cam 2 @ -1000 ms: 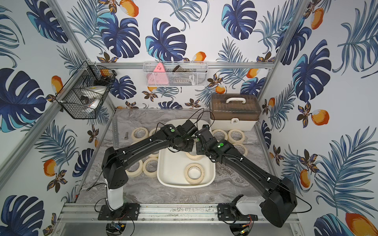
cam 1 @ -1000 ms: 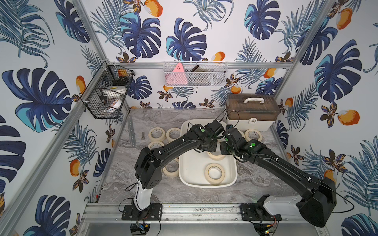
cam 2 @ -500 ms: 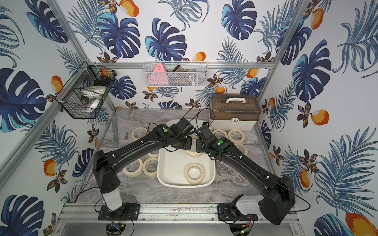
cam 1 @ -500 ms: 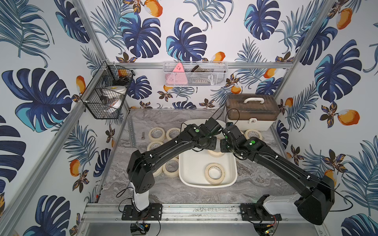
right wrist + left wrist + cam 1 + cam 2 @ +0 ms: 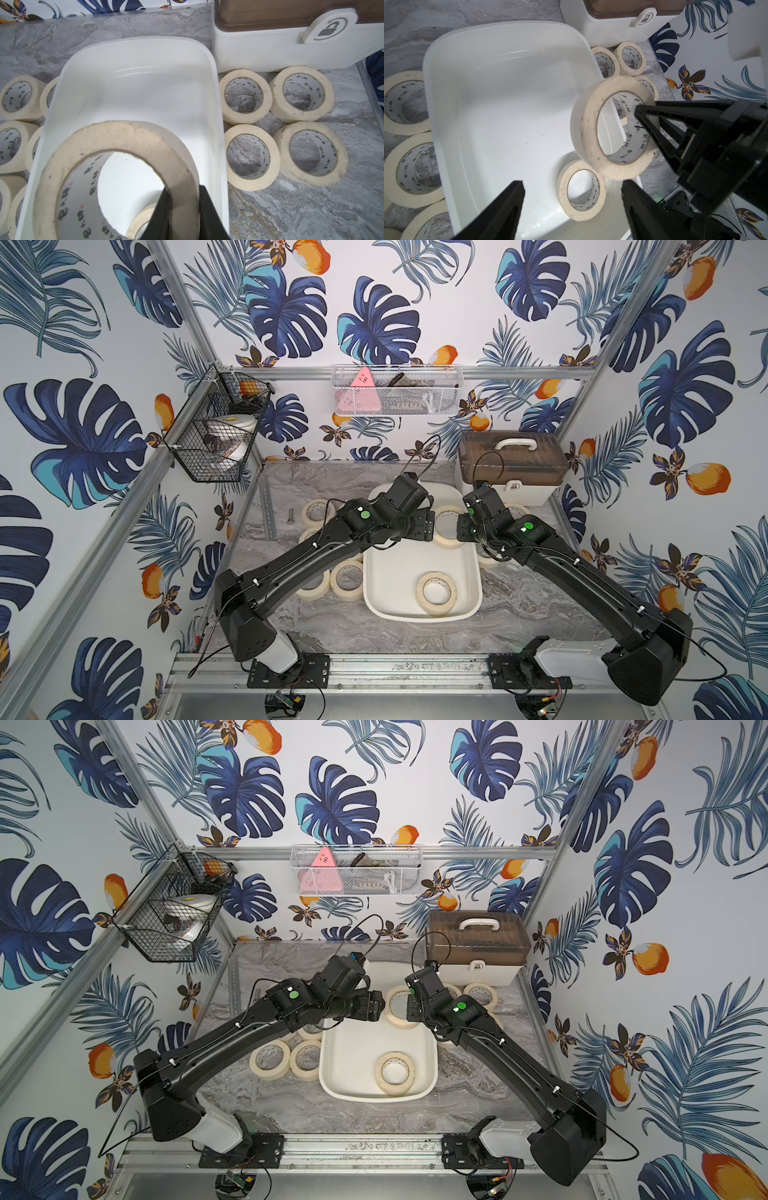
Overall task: Take out the art tape in the storage box
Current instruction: Place the art tape at the center of the board.
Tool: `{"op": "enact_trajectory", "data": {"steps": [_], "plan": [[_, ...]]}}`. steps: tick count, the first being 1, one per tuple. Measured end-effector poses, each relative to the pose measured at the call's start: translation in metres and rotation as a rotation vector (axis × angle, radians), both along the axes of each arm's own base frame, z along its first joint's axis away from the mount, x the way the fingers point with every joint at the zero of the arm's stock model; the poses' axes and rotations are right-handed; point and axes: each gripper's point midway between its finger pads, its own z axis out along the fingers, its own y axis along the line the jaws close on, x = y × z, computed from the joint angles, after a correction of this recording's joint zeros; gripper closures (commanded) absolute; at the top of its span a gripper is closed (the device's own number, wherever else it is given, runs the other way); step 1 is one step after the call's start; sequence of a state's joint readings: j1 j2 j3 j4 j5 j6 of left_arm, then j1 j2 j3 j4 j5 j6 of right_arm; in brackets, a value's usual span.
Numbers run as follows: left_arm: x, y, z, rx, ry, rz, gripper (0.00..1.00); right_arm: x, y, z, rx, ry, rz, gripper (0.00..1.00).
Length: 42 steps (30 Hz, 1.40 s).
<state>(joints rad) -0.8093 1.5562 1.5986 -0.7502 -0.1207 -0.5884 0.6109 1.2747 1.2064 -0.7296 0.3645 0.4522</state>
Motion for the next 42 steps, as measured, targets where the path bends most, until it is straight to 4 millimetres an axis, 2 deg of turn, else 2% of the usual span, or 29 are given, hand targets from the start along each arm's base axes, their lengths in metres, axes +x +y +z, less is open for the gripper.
{"op": "enact_trajectory", "data": {"steps": [2, 5, 11, 14, 18, 24, 33, 42], "plan": [[0.003, 0.006, 0.003, 0.0, -0.011, 0.007, 0.16, 0.0, -0.016, 0.004, 0.007, -0.002, -0.038, 1.0], [0.005, 0.013, -0.001, 0.011, -0.011, 0.022, 0.16, 0.003, -0.051, 0.009, 0.026, -0.008, -0.134, 1.0], [0.008, 0.029, -0.009, 0.019, 0.001, 0.052, 0.16, -0.009, -0.117, 0.001, 0.102, 0.035, -0.364, 1.0], [0.009, 0.03, -0.011, 0.015, 0.009, 0.051, 0.16, -0.019, -0.14, -0.008, 0.123, 0.06, -0.468, 1.0], [0.01, 0.034, -0.016, 0.02, 0.019, 0.058, 0.16, -0.037, -0.162, -0.031, 0.119, 0.117, -0.586, 1.0], [0.012, 0.037, -0.021, 0.026, 0.027, 0.061, 0.16, -0.063, -0.17, -0.062, 0.127, 0.172, -0.655, 1.0], [0.012, 0.042, -0.036, 0.042, 0.061, 0.055, 0.16, -0.104, -0.168, -0.113, 0.154, 0.308, -0.731, 1.0], [0.011, 0.043, -0.047, 0.046, 0.088, 0.051, 0.16, -0.124, -0.159, -0.149, 0.17, 0.452, -0.757, 1.0]]}}
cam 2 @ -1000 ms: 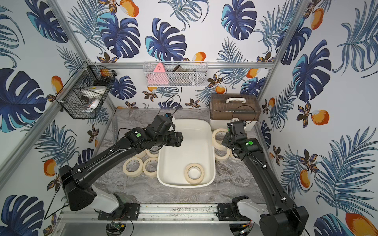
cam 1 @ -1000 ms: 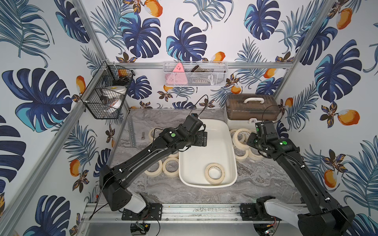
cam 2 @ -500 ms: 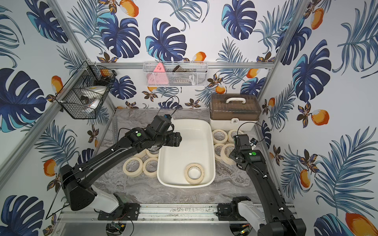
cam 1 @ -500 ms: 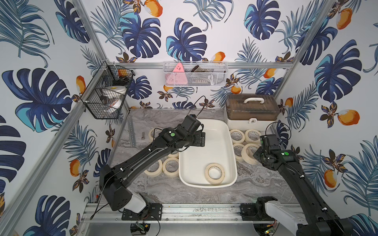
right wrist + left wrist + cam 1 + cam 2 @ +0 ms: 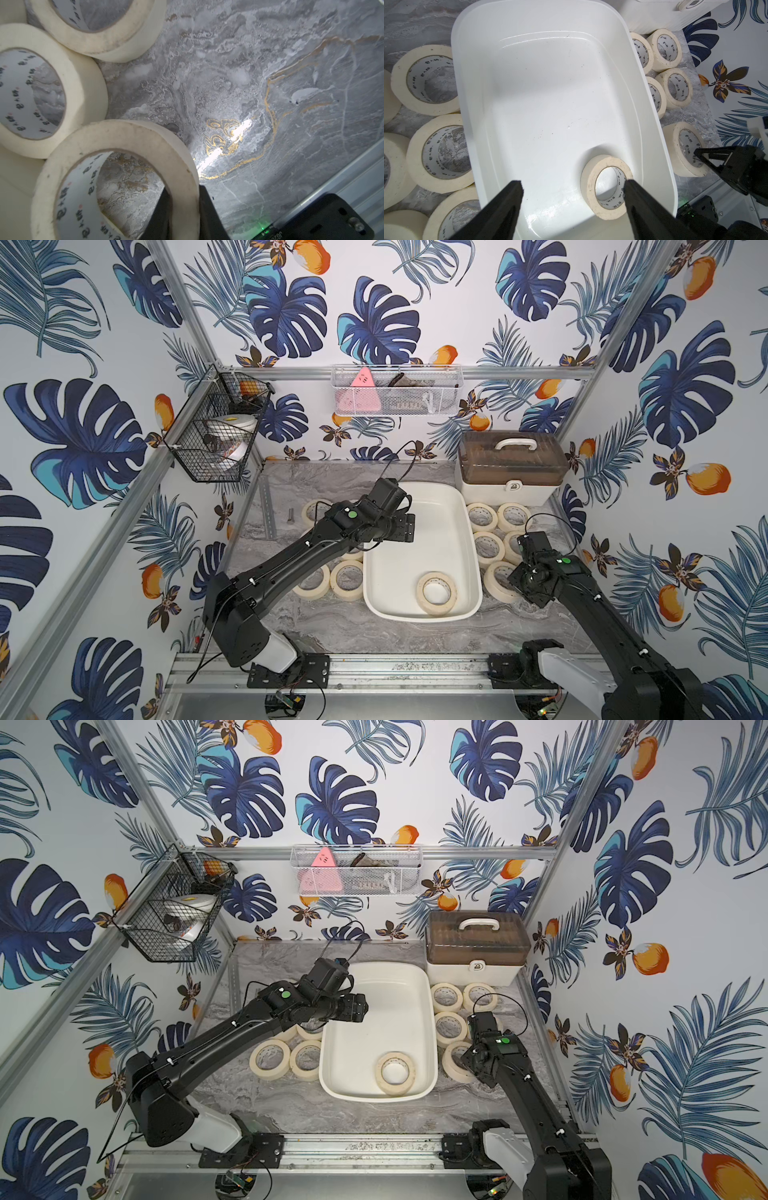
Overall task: Take out the art tape in the storage box
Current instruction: Place the art tape at the center of the board.
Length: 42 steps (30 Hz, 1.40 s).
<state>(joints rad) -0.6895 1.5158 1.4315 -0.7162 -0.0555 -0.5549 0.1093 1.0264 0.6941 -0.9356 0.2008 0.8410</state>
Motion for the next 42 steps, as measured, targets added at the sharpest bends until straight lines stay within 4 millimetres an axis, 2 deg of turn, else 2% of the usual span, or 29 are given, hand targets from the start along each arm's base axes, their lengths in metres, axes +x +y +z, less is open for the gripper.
{"op": "enact_trajectory", "data": {"steps": [9, 16, 22, 23, 25, 29, 42], "plan": [[-0.001, 0.004, -0.006, 0.004, 0.011, 0.005, 0.16, -0.015, 0.004, -0.022, 0.034, 0.053, -0.016, 1.0], [-0.002, 0.008, -0.007, 0.004, 0.014, 0.011, 0.16, -0.011, 0.005, -0.035, 0.033, 0.079, -0.014, 1.0], [-0.003, 0.01, -0.01, 0.007, 0.018, 0.014, 0.16, -0.006, 0.008, -0.037, 0.042, 0.073, -0.002, 1.0], [-0.003, 0.01, -0.011, 0.007, 0.019, 0.014, 0.16, -0.006, 0.008, -0.037, 0.043, 0.072, -0.002, 0.99], [-0.003, 0.011, -0.01, 0.007, 0.019, 0.015, 0.16, -0.006, 0.008, -0.037, 0.047, 0.069, -0.001, 0.89], [-0.003, 0.013, -0.011, 0.008, 0.02, 0.02, 0.16, -0.004, 0.011, -0.037, 0.065, 0.049, 0.003, 0.82], [-0.004, 0.015, -0.01, 0.005, 0.017, 0.023, 0.16, 0.001, 0.022, -0.045, 0.12, 0.054, 0.04, 0.75]]}}
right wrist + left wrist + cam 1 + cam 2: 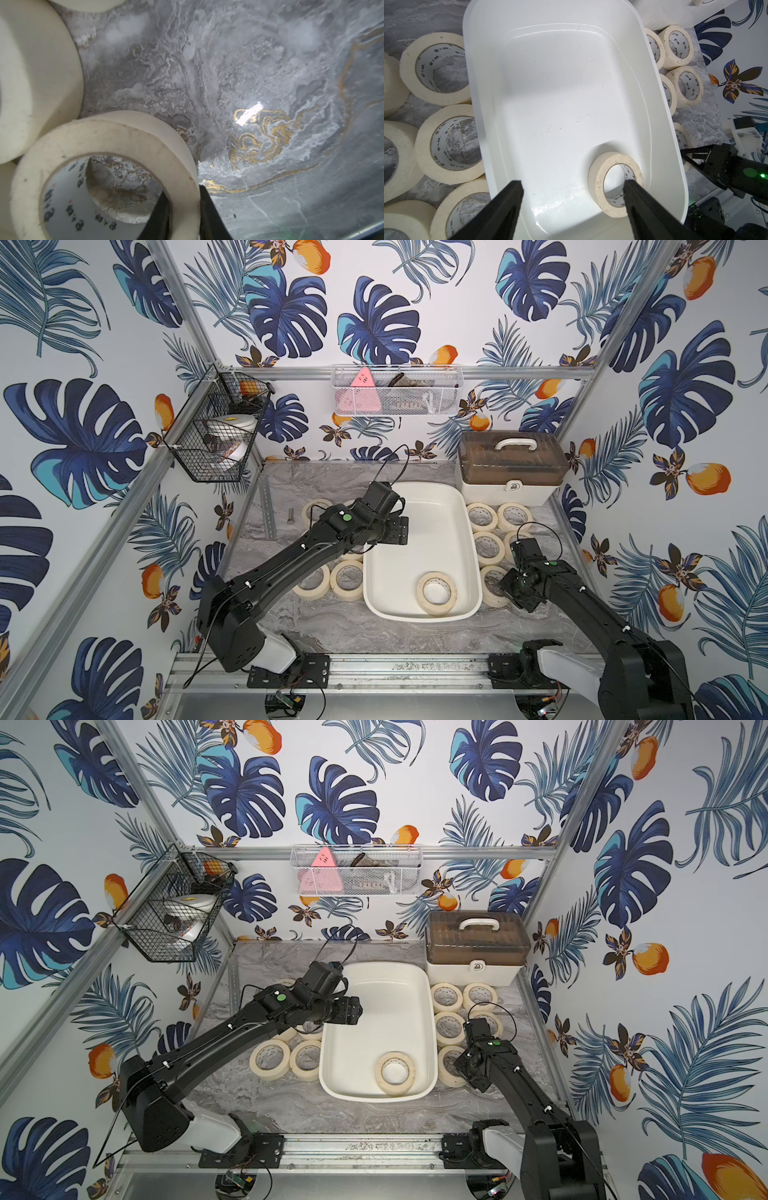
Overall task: Take out the art tape in the storage box
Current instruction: Place the art tape at the center of the board.
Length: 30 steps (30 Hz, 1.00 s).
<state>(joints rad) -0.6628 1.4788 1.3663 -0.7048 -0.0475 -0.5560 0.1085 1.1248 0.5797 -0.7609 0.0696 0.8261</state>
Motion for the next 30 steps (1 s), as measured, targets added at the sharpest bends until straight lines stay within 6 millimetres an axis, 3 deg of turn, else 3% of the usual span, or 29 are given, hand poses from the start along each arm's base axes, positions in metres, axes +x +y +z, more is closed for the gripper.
{"op": "enact_trajectory", "data": {"steps": [7, 12, 16, 23, 30], "plan": [[-0.001, 0.002, 0.003, -0.004, -0.006, 0.002, 0.16, 0.004, 0.006, 0.001, 0.028, 0.0, 0.018, 0.61], [-0.003, 0.001, 0.001, -0.008, 0.001, -0.003, 0.16, 0.011, 0.007, 0.015, 0.035, -0.052, 0.024, 0.55], [-0.006, -0.003, -0.001, -0.022, 0.019, -0.022, 0.17, 0.019, 0.008, 0.035, 0.036, -0.111, 0.04, 0.52], [-0.016, -0.019, -0.02, -0.053, 0.086, -0.093, 0.19, 0.033, 0.009, 0.079, 0.03, -0.243, 0.09, 0.38], [-0.04, -0.054, -0.04, -0.043, 0.13, -0.224, 0.2, 0.047, 0.018, 0.121, 0.059, -0.358, 0.147, 0.22]]}}
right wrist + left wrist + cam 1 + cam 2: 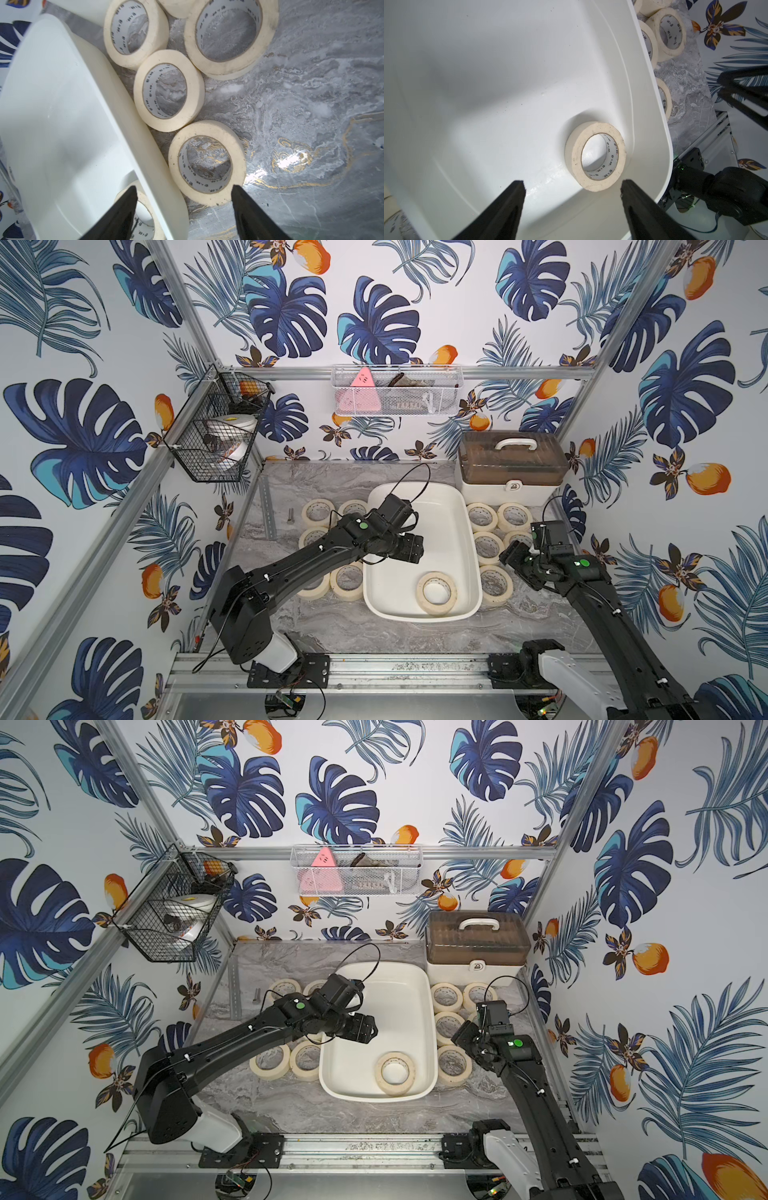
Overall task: Take out the art tape in the storage box
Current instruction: Place the art tape at the center of the board, then pick up the art tape from the storage box.
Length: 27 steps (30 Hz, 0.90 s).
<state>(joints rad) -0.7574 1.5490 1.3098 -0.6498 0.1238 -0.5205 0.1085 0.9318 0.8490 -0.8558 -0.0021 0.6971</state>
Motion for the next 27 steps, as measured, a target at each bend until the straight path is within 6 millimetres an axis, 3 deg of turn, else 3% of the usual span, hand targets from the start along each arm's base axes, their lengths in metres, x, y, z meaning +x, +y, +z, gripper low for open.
{"op": "enact_trajectory", "data": {"steps": [8, 15, 21, 27], "plan": [[-0.024, -0.03, -0.042, 0.044, 0.047, -0.097, 0.21, 0.011, 0.01, 0.027, 0.027, -0.051, 0.057, 0.2], [-0.032, -0.035, -0.083, 0.102, 0.089, -0.115, 0.22, 0.012, 0.021, 0.02, 0.07, -0.016, 0.103, 0.21], [-0.032, -0.035, -0.112, 0.147, 0.115, -0.108, 0.26, 0.012, 0.019, 0.018, 0.06, -0.009, 0.097, 0.21], [-0.031, -0.036, -0.137, 0.176, 0.137, -0.104, 0.46, 0.014, 0.016, 0.021, 0.042, -0.015, 0.09, 0.21]]}}
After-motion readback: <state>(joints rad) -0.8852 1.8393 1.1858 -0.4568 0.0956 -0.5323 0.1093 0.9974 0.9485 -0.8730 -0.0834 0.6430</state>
